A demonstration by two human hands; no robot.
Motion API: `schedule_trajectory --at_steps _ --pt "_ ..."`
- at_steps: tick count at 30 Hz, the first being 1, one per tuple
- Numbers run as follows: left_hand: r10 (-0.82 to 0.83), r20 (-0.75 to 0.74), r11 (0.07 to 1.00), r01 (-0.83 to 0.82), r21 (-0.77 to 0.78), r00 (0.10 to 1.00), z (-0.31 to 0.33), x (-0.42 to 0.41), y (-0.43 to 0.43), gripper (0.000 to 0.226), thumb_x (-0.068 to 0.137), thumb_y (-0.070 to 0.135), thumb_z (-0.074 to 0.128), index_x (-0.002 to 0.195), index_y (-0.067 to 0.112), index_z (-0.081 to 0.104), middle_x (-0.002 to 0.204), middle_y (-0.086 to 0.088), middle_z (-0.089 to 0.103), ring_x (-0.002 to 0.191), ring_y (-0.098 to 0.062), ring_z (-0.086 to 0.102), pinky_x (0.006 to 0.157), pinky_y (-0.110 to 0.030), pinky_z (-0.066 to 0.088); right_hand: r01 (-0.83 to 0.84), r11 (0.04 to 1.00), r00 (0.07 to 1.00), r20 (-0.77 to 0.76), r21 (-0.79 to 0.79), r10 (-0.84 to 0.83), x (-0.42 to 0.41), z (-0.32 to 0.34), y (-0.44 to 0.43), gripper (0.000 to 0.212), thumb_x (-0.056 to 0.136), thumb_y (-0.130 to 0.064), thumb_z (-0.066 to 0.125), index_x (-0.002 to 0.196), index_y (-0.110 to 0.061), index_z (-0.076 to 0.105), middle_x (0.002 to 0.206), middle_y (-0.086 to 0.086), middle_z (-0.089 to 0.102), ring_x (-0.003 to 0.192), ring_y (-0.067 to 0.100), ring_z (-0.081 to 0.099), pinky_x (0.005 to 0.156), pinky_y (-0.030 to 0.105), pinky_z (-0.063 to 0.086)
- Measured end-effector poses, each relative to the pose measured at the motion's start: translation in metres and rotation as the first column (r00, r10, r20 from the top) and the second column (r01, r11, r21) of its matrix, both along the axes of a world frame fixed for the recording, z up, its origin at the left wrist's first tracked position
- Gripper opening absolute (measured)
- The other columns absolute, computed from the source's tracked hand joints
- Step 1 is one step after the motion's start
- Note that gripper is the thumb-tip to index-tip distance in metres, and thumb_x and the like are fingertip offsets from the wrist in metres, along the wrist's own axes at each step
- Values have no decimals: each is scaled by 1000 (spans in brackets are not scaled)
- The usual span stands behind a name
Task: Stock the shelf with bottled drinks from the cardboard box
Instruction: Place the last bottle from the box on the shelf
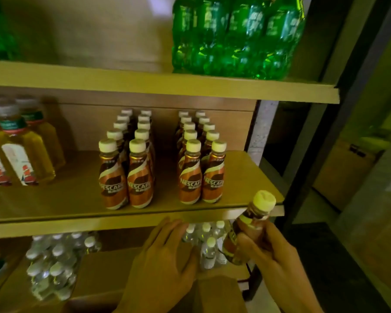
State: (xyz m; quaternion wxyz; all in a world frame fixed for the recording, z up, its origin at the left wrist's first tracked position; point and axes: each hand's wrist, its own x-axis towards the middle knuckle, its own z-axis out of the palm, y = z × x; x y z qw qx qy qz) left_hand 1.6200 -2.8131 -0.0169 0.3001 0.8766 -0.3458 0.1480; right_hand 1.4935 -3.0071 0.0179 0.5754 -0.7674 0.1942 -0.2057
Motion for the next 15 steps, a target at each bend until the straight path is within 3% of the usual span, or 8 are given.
schedule_trajectory --at_steps 2,5,7,12,15 --pt "-4 39 1000 5 -29 999 10 0 -8 57 83 62 49 123 26 66 130 11 63 127 -15 57 85 -29 54 22 999 997 74 -37 -19 0 25 -8 57 74 -50 65 129 -40 53 108 -28 69 99 -7 66 80 20 53" --pt "0 46 999 1 -42 999 23 2 -17 58 85 66 47 127 30 62 132 14 60 125 -12 57 86 -27 52 78 994 987 147 -75 -66 10 49 -22 51 80 -48 61 130 -37 53 106 -28 68 97 -7 66 69 14 52" --pt "4 13 999 -4 -49 1000 30 2 -24 57 85 69 44 129 36 58 134 17 56 124 -9 54 85 -24 49 106 988 982 171 -116 -85 24 58 -35 47 83 -47 62 128 -37 54 106 -26 69 97 -7 66 75 17 53" --pt "31 23 998 -30 -46 999 34 4 -34 58 84 66 48 133 37 58 139 17 56 129 -10 53 93 -28 48 106 979 990 112 -175 -87 71 53 -72 47 90 -45 67 134 -35 52 112 -18 69 101 4 69 78 18 54" --pt "65 57 998 -63 -29 996 32 6 -37 57 84 66 47 127 33 63 132 13 62 123 -14 59 87 -30 50 108 971 992 88 -212 -91 92 45 -84 44 91 -45 67 132 -41 51 108 -21 67 99 2 66 73 15 49"
